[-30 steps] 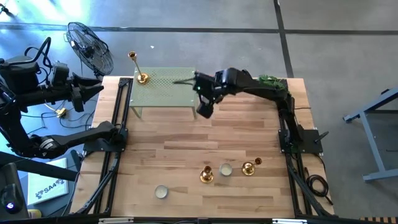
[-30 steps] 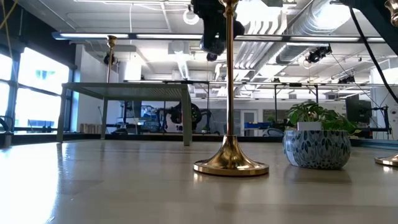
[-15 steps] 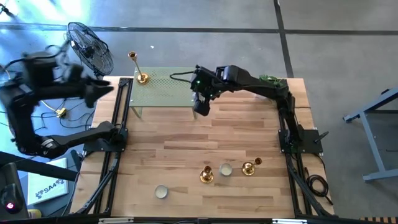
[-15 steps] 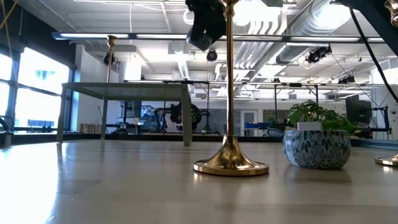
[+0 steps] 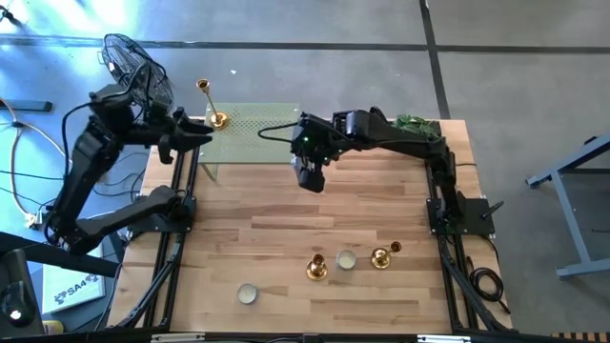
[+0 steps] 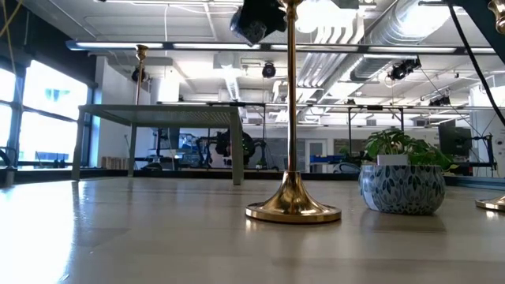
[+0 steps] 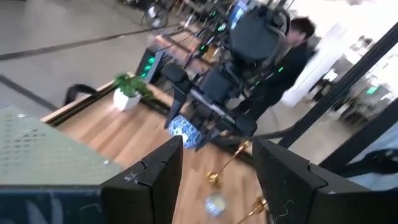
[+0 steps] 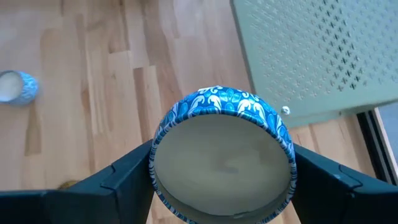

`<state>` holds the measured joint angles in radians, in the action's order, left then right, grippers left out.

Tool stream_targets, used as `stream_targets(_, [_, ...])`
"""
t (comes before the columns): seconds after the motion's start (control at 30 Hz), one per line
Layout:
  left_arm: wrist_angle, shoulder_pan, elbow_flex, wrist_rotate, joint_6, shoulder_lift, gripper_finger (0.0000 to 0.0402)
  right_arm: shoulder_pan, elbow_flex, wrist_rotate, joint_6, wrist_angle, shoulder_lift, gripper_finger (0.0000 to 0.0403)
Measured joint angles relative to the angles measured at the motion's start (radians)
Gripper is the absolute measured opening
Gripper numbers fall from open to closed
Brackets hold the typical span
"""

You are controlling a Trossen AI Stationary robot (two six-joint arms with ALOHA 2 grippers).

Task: Pick & Place candle stick holders
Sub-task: Put the top right blue patterned round candle on the shelf

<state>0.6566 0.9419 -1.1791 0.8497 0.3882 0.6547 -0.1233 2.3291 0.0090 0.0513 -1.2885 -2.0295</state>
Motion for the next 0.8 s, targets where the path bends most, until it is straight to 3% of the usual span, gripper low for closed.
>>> stream_targets(0.2, [-0.236, -0.019, 0.147, 0.003, 0.139, -0.06, 0.0191, 0.034, 0.0, -0.002, -0.006, -0.007, 0.022, 0.0286])
stream_targets(0.37, [-0.405, -0.154, 0.227, -0.124, 0.054, -0.097, 0.0191, 0.059, 0.001, -0.016, 0.008, -0.016, 0.029, 0.0286])
stream_targets(0.53, [-0.431, -0.328, 0.239, -0.334, -0.102, -0.086, 0.0191, 0.076, 0.001, -0.003, 0.038, -0.004, 0.029, 0.0286])
stream_targets(0.8, [-0.43, -0.618, 0.241, -0.431, -0.268, 0.058, 0.0191, 0.084, 0.001, -0.029, 0.126, 0.032, 0.051, 0.0286])
